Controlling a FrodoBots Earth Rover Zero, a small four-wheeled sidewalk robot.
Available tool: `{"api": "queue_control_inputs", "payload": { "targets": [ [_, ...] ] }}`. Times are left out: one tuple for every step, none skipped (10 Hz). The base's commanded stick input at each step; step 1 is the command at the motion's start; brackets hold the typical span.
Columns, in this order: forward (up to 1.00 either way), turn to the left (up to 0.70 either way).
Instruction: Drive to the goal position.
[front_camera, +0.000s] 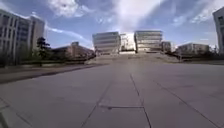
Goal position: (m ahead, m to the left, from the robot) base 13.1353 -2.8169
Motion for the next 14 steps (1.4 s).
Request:
{"api": "queue_control_inputs", "payload": {
  "targets": [
    [0.7,-0.09],
    [0.7,-0.14],
    [0.7,-0.14],
    [0.7,-0.14],
    [0.7,-0.14],
    [0.7,-0.14],
    [0.7,-0.14],
    [0.7,-0.14],
    [0.7,-0.14],
    [0.7,-0.14],
    [0.7,-0.14],
    [0.7,-0.14],
    [0.7,-0.14],
    [0.7,-0.14]
  ]
}}
